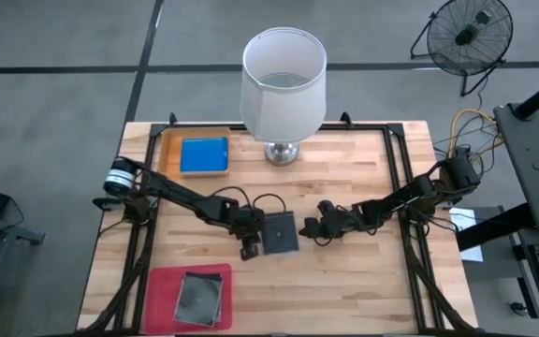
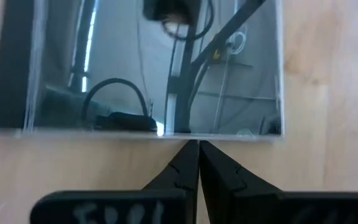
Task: Pick & place jewel cases by type
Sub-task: Put the black cd case into the pink bin
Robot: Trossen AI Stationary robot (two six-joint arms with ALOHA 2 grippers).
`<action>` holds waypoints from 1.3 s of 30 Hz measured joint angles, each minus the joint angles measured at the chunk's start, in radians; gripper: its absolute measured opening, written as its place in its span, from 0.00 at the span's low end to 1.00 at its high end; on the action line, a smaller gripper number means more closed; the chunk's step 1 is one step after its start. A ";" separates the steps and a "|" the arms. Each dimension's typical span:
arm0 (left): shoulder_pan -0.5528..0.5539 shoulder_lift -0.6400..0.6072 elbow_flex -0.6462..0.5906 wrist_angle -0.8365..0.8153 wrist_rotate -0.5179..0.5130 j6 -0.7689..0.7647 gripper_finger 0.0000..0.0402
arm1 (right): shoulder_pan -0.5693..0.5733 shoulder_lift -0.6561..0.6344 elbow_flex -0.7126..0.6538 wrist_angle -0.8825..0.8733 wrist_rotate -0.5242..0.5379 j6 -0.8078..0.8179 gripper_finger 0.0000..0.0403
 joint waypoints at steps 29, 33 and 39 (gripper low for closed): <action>0.045 0.096 0.152 -0.212 -0.011 0.120 0.00 | -0.002 0.000 0.003 -0.011 -0.002 -0.014 0.60; 0.062 0.096 0.149 -0.210 -0.019 0.124 0.00 | -0.015 0.000 0.003 -0.013 -0.010 -0.026 0.60; 0.089 0.102 0.149 -0.195 -0.046 0.138 0.00 | -0.040 0.000 0.003 -0.013 -0.037 -0.054 0.60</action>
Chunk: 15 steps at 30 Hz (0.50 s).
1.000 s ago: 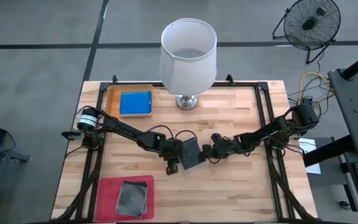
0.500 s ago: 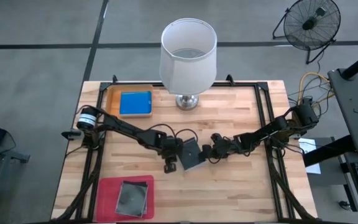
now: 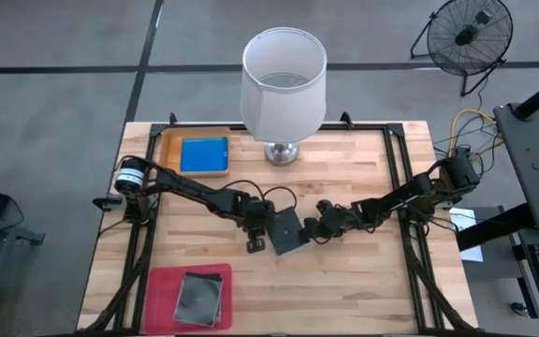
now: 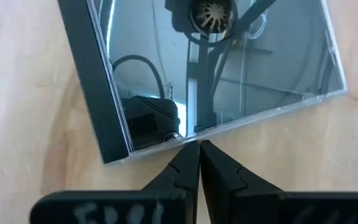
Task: Pick & place jewel cases by type
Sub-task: Put the black cd case into the pink bin
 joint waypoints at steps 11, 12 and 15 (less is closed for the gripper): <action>0.011 0.008 -0.004 0.010 -0.023 0.047 0.00 | -0.014 0.000 0.000 -0.013 -0.017 -0.039 0.60; 0.014 0.008 -0.005 0.015 -0.023 0.056 0.00 | -0.014 0.000 0.000 -0.014 -0.017 -0.041 0.60; 0.029 0.010 -0.008 0.045 -0.019 0.061 0.00 | -0.015 0.000 0.001 -0.015 -0.017 -0.044 0.60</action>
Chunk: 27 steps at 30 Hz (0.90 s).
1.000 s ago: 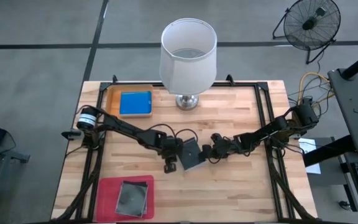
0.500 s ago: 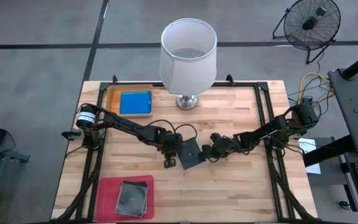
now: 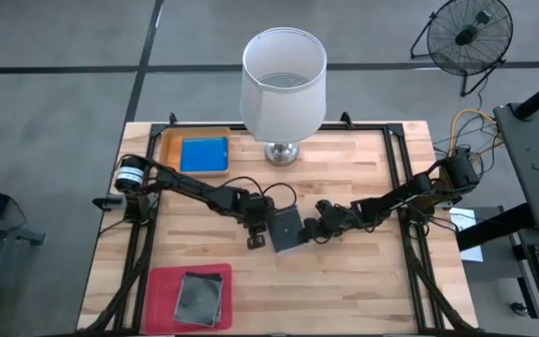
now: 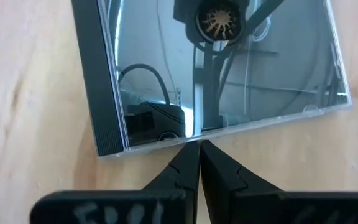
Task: Pick & place jewel cases by type
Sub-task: Put the black cd case into the pink bin
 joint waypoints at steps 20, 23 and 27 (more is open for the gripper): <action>0.021 -0.007 0.003 -0.014 0.008 -0.010 0.00 | -0.007 -0.099 0.012 -0.188 -0.032 -0.108 0.60; 0.021 -0.016 0.003 -0.014 0.011 -0.010 0.00 | -0.013 -0.154 0.010 -0.282 -0.029 -0.123 0.60; 0.021 -0.019 0.002 -0.014 0.014 -0.012 0.00 | -0.038 -0.208 0.008 -0.364 -0.032 -0.155 0.60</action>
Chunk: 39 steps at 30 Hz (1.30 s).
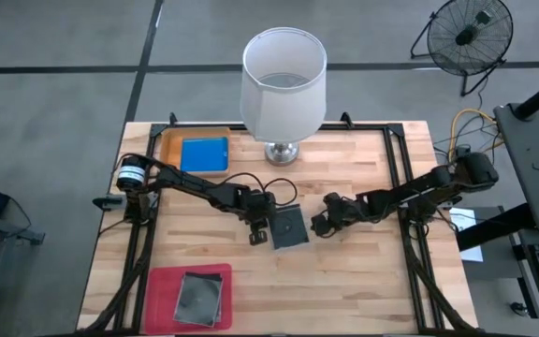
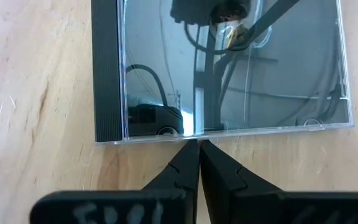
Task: Pick & place jewel cases by type
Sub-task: Put the black cd case into the pink bin
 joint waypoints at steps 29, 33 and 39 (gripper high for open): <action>0.000 0.002 0.013 0.064 0.036 -0.011 0.00 | -0.158 0.147 0.027 0.189 -0.194 -0.168 0.60; 0.000 0.028 0.035 0.078 0.037 -0.012 0.00 | -0.158 0.175 0.050 0.184 -0.209 -0.179 0.60; 0.000 0.090 0.097 0.020 0.048 -0.014 0.00 | -0.157 0.202 0.068 0.174 -0.234 -0.179 0.60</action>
